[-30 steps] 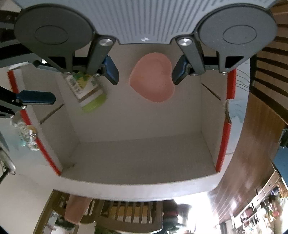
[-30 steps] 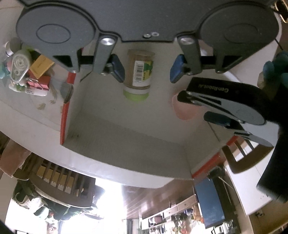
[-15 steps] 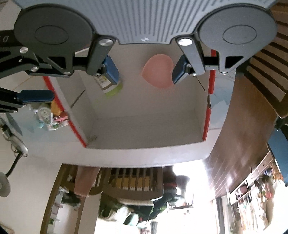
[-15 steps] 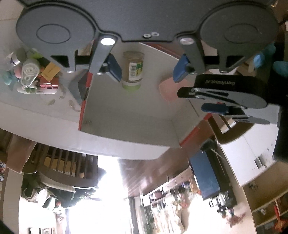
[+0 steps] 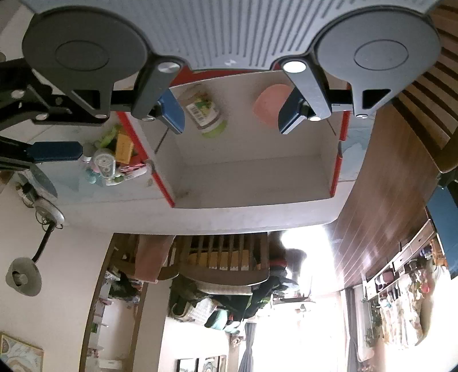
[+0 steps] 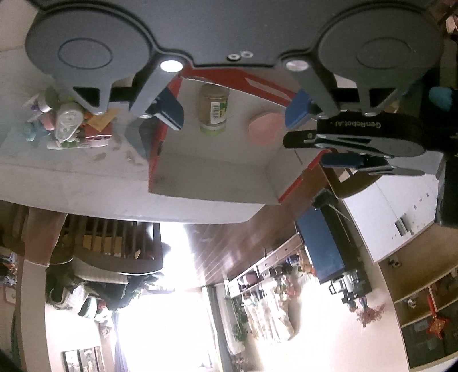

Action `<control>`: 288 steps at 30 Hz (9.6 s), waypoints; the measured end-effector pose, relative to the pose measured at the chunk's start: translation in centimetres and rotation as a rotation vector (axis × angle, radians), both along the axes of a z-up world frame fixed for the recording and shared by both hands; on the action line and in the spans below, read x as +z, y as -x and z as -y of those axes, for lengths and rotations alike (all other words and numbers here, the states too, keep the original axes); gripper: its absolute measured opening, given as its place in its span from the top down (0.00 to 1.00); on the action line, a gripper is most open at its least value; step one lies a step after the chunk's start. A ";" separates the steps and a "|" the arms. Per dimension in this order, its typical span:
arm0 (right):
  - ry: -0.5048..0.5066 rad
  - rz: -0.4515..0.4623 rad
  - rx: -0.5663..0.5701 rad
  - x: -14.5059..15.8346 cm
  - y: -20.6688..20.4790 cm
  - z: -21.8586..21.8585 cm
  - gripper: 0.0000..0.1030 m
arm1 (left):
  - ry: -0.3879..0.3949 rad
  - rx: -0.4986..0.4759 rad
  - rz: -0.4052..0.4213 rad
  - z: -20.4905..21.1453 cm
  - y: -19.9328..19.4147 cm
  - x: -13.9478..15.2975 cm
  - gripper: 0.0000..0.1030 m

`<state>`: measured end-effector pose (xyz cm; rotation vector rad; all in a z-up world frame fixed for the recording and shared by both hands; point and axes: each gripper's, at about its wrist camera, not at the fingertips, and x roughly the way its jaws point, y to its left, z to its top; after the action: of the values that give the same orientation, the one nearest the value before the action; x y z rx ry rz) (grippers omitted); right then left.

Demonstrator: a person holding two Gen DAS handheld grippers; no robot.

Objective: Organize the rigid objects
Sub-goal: 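Move both tools back to the pile of items on the table, then grasp the yellow carton with left tool while right grasps purple-bead bottle, then carry the yellow carton and the bead bottle into the cardboard box, then lower the carton and open left tool while right releases the bottle, then move both tools back to the remaining pile of items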

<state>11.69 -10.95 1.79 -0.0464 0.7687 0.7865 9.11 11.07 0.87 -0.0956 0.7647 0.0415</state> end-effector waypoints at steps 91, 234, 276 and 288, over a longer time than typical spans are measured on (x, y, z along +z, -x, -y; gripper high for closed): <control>0.269 -0.078 0.101 -15.8 -20.3 17.7 0.34 | 0.005 0.031 -0.179 20.9 -19.6 -14.9 0.61; 0.344 0.012 0.224 -7.3 -8.1 -12.3 0.18 | -0.024 -0.047 -0.306 -6.7 -13.8 -8.9 0.71; -0.020 0.132 0.067 0.6 -2.0 4.0 0.12 | 0.071 -0.041 0.083 2.3 -2.3 2.6 0.16; 0.004 0.123 0.018 -0.4 -4.9 11.7 0.12 | 0.099 -0.048 0.096 9.4 -4.9 1.4 0.03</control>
<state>16.58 -22.62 1.42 -0.1046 0.6537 0.7916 14.01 1.71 2.32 -0.1724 0.6725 -0.0469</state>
